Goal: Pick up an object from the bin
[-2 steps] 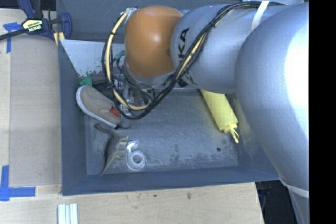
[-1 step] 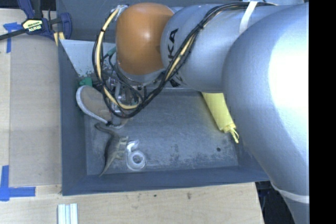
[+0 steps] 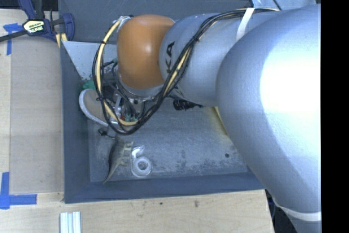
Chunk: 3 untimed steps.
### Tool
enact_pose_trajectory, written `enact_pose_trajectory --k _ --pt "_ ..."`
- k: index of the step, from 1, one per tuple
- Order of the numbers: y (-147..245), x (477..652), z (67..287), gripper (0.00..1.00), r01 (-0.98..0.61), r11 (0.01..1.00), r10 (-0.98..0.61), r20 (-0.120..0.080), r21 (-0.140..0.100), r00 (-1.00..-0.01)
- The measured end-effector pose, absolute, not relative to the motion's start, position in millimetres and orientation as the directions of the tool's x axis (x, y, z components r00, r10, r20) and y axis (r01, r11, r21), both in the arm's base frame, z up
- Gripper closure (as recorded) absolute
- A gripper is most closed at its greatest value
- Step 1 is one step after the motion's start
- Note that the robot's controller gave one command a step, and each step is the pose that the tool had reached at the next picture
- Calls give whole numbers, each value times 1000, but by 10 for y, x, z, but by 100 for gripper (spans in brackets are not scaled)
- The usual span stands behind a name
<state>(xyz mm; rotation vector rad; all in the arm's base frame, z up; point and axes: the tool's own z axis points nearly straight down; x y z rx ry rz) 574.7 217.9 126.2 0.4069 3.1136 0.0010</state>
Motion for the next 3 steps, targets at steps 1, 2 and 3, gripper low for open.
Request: enact_pose_trajectory --k 1,2,3 --pt "2049 5755 1026 0 203 979 203 -1 0 -979" --pt "2287 6199 738 100 117 993 117 0 -6 -993" --pt "2286 6199 737 100 117 993 117 0 -6 -993"
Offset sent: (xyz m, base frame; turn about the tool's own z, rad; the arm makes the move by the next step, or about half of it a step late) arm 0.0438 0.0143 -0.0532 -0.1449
